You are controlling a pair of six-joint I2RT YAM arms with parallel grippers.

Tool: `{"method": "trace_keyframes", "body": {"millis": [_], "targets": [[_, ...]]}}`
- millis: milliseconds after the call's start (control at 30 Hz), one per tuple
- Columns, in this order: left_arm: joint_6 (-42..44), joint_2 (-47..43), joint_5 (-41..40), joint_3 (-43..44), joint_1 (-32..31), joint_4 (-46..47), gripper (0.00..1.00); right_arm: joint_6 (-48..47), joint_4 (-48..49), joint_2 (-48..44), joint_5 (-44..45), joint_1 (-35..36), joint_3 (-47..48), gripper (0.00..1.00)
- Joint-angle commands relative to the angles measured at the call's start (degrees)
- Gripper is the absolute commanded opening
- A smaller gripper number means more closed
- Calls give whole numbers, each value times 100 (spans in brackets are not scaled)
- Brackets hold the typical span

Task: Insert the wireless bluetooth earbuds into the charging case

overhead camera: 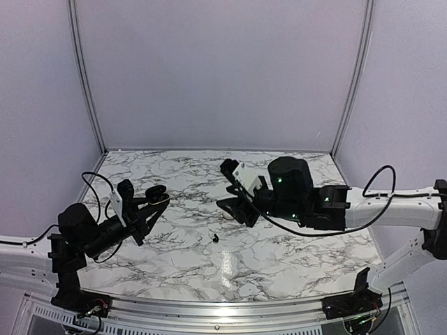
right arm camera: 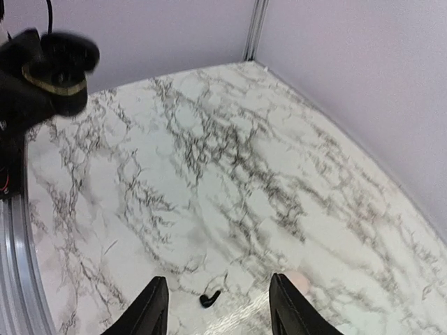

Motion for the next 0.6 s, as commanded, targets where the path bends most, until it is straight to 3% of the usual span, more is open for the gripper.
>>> {"method": "trace_keyframes", "body": {"millis": [0,200,567], "targets": [[-151,-80,-297,-54,108,314,0,1272,-209,543,-419,-29,-455,50],[-180,-165,-400,-91,127,317,0,1948,541,1428,-243,-23,-701,60],[-147,-308,-449,-177,127,317,0,2022,1380,2316,243,152,-843,61]]}}
